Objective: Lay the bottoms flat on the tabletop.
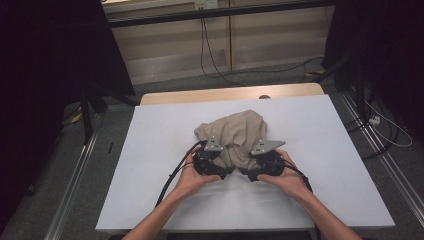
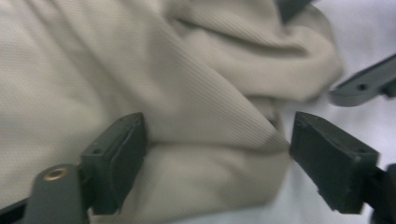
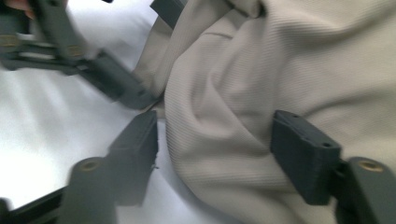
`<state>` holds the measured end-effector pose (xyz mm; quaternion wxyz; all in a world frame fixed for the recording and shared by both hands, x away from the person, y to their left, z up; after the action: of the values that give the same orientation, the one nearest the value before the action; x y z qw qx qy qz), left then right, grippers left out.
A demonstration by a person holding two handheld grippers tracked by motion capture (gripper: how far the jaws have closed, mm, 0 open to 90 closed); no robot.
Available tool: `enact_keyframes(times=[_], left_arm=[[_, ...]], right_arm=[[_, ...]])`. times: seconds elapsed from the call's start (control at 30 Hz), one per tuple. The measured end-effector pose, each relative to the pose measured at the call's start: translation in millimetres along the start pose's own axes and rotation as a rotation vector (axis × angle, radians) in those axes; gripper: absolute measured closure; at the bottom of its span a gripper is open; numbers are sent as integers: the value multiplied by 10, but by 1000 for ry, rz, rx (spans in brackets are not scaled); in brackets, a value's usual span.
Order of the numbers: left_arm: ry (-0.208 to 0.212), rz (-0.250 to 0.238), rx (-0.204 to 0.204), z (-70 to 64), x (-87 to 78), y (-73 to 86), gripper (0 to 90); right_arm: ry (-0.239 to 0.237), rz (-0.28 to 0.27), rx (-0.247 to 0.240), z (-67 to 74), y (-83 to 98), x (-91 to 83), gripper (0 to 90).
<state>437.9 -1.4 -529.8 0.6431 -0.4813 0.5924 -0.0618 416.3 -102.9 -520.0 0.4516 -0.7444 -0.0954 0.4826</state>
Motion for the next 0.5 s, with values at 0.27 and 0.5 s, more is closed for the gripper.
enact_keyframes(times=[0.27,0.5], left_arm=[[-25,-56,-14,54,23,-38,380],[7,-45,-78,67,-41,-41,858]], right_arm=[[50,35,-31,-74,51,129,488],[83,30,-27,-131,50,123,832]])
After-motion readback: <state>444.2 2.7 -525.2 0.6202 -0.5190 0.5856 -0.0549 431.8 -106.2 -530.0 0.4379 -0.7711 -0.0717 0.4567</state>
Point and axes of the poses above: each handheld gripper's, and its own axes: x roughly forward along the jaws, y roughly out of its underside, z roughly to its left, the point moved 10 cm from there along x, roughly forward along the jaws, and after that the axes turned 10 degrees about -x, right-handed, at the moved point
